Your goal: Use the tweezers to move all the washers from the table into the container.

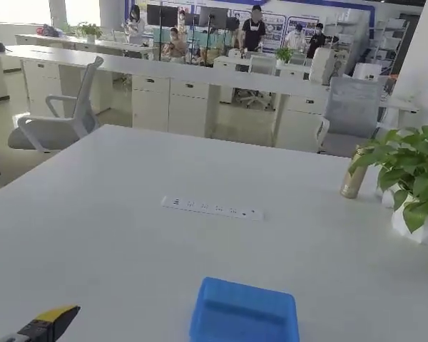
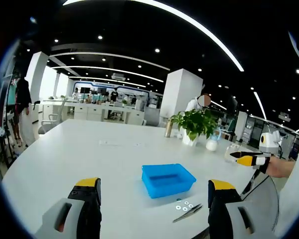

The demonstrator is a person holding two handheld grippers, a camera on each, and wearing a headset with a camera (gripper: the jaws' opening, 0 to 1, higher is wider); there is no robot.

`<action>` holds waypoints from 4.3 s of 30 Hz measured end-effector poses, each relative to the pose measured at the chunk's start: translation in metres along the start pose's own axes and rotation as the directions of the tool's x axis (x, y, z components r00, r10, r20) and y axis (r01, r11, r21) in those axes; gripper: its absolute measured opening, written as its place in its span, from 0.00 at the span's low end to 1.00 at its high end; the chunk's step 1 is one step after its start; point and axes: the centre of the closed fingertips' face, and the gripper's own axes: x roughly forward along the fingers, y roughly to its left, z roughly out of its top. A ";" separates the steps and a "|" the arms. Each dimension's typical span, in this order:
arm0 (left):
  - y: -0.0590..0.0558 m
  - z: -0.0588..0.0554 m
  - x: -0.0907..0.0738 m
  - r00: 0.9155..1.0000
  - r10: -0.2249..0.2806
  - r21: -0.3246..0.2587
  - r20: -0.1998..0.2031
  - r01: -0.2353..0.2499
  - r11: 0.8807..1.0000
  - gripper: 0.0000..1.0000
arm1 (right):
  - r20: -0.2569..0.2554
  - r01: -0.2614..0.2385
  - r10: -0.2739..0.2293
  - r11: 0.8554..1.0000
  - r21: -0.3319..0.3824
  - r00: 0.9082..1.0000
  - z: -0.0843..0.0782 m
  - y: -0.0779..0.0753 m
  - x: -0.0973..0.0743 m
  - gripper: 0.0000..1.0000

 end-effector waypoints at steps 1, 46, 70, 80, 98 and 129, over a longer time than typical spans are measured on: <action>0.001 0.000 0.000 1.000 0.007 0.002 0.001 -0.007 1.000 0.90 | -0.001 -0.001 0.001 1.000 0.000 1.000 0.000 0.000 0.000 0.85; 0.007 -0.004 0.008 0.993 -0.096 0.026 -0.062 0.098 0.995 0.87 | -0.008 0.061 -0.061 0.998 -0.004 0.998 0.005 0.012 0.011 0.81; -0.027 -0.079 0.058 0.793 -0.486 0.055 -0.367 0.541 0.839 0.49 | -0.228 -0.065 0.054 0.997 -0.037 0.972 -0.058 0.055 0.051 0.42; -0.044 -0.122 0.075 0.665 -0.511 0.141 -0.545 0.673 0.726 0.26 | -0.469 -0.215 0.087 0.950 -0.226 0.879 -0.105 0.074 0.067 0.32; -0.054 -0.165 0.081 0.616 -0.398 0.294 -0.680 0.726 0.622 0.05 | -0.621 -0.374 0.097 0.865 -0.334 0.778 -0.136 0.098 0.060 0.23; -0.127 -0.091 0.043 0.668 -0.364 0.456 -0.649 0.724 0.517 0.00 | -0.672 -0.704 0.347 0.604 -0.372 0.654 -0.146 0.116 0.055 0.20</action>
